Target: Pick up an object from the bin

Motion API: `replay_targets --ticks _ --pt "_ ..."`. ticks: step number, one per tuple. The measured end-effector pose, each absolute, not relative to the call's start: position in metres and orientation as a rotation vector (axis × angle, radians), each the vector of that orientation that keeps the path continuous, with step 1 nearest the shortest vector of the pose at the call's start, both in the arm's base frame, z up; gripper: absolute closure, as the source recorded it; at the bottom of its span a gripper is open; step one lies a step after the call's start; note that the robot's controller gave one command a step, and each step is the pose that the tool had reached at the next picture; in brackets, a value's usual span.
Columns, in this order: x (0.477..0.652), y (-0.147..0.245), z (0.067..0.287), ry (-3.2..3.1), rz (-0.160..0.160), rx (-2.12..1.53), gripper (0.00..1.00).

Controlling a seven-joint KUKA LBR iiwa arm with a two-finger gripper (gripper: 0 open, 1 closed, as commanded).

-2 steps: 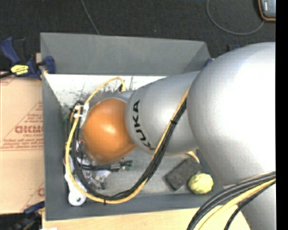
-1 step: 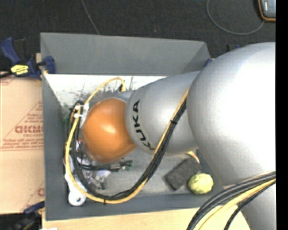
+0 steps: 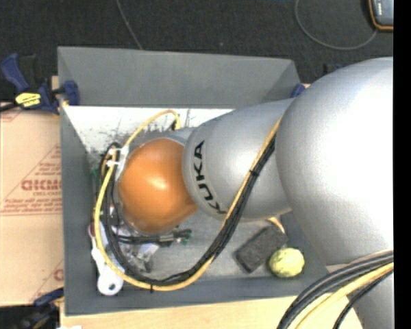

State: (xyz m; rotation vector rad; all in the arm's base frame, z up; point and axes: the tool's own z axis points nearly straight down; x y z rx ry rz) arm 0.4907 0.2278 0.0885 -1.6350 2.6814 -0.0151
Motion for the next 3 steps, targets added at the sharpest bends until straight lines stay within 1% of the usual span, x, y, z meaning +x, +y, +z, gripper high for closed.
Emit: replay_targets --ticks 1,2,3 --pt "0.489 0.232 0.128 2.674 -0.007 -1.641 1.0" --pt "0.49 0.232 0.145 2.672 -0.007 -1.638 1.0" --pt "0.49 0.232 0.154 2.675 -0.007 -1.635 1.0"
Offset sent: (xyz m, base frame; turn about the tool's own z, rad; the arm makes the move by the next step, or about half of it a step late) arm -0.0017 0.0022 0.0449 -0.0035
